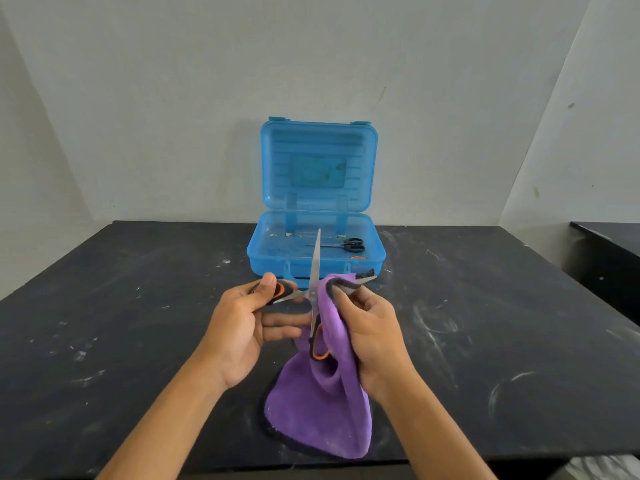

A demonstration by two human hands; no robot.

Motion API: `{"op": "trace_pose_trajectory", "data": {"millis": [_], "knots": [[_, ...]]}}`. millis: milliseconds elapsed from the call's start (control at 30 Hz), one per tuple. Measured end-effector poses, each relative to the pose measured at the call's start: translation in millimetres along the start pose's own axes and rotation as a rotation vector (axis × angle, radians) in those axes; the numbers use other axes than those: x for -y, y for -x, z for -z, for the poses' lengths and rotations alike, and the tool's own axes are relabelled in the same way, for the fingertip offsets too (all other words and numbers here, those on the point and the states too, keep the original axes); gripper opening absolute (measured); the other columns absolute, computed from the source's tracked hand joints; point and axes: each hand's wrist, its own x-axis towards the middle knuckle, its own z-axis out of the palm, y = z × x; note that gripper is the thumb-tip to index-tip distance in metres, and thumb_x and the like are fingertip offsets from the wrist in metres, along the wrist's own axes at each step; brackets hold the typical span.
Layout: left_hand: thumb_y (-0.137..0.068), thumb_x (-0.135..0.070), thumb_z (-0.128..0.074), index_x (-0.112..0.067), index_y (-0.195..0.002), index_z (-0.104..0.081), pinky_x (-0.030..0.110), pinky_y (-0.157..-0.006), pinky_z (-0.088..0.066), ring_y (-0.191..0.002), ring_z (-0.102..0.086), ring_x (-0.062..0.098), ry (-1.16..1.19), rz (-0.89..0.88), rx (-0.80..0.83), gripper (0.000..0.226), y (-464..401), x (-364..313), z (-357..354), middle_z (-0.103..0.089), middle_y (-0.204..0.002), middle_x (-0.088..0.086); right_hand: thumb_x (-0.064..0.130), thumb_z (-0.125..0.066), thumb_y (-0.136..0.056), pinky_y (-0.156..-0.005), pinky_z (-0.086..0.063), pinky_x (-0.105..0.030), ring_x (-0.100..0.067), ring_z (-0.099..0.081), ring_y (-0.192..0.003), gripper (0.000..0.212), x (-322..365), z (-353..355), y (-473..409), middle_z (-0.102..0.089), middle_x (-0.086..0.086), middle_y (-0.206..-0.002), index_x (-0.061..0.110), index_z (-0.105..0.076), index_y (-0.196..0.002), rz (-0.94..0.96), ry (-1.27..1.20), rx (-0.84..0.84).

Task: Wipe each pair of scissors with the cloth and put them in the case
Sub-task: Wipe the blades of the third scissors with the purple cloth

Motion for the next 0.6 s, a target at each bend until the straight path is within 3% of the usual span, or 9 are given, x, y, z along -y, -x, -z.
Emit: {"op": "trace_pose_trajectory", "data": {"millis": [67, 167, 333, 433, 600], "knots": [[-0.086, -0.036, -0.057, 0.005, -0.109, -0.064, 0.030, -0.050, -0.061, -0.081, -0.075, 0.042, 0.002, 0.025, 0.015, 0.047, 2, 1, -1, -0.078, -0.095, 0.015, 0.034, -0.078, -0.090, -0.066, -0.063, -0.042, -0.032, -0.077, -0.071, 0.014, -3, -1, -1, -0.081, -0.020, -0.088, 0.020, -0.082, -0.091, 0.017, 0.049, -0.019], [-0.085, -0.035, -0.057, 0.006, -0.108, -0.065, 0.029, -0.049, -0.061, -0.080, -0.075, 0.043, 0.012, 0.019, 0.014, 0.047, 4, 1, -2, -0.077, -0.093, 0.016, 0.028, -0.076, -0.095, -0.061, -0.064, -0.039, -0.034, -0.079, -0.070, 0.014, -5, -1, -2, -0.081, -0.018, -0.082, 0.019, -0.081, -0.086, 0.038, 0.059, -0.048], [-0.089, -0.031, -0.056, 0.005, -0.106, -0.065, 0.028, -0.048, -0.060, -0.080, -0.075, 0.043, -0.002, -0.005, -0.026, 0.041, 7, -4, -1, -0.077, -0.096, 0.020, 0.029, -0.081, -0.085, -0.075, -0.064, -0.063, -0.048, -0.078, -0.084, 0.020, 2, 6, -6, -0.079, -0.029, -0.089, 0.009, -0.080, -0.086, 0.042, -0.063, -0.097], [-0.099, -0.025, -0.051, 0.005, -0.106, -0.065, 0.028, -0.048, -0.060, -0.079, -0.076, 0.042, -0.020, -0.003, -0.039, 0.033, 6, -6, 0, -0.077, -0.094, 0.018, 0.023, -0.079, -0.094, -0.075, -0.064, -0.065, -0.038, -0.077, -0.079, 0.015, 5, 12, -9, -0.079, -0.027, -0.090, 0.010, -0.081, -0.086, 0.049, -0.046, -0.189], [-0.097, -0.025, -0.052, 0.005, -0.107, -0.065, 0.027, -0.046, -0.059, -0.078, -0.076, 0.041, -0.032, 0.003, -0.048, 0.035, 5, -9, -2, -0.077, -0.096, 0.021, 0.020, -0.077, -0.096, -0.082, -0.063, -0.063, -0.040, -0.079, -0.090, 0.013, 10, 18, -9, -0.082, -0.019, -0.091, 0.015, -0.083, -0.086, 0.084, -0.045, -0.233]]}}
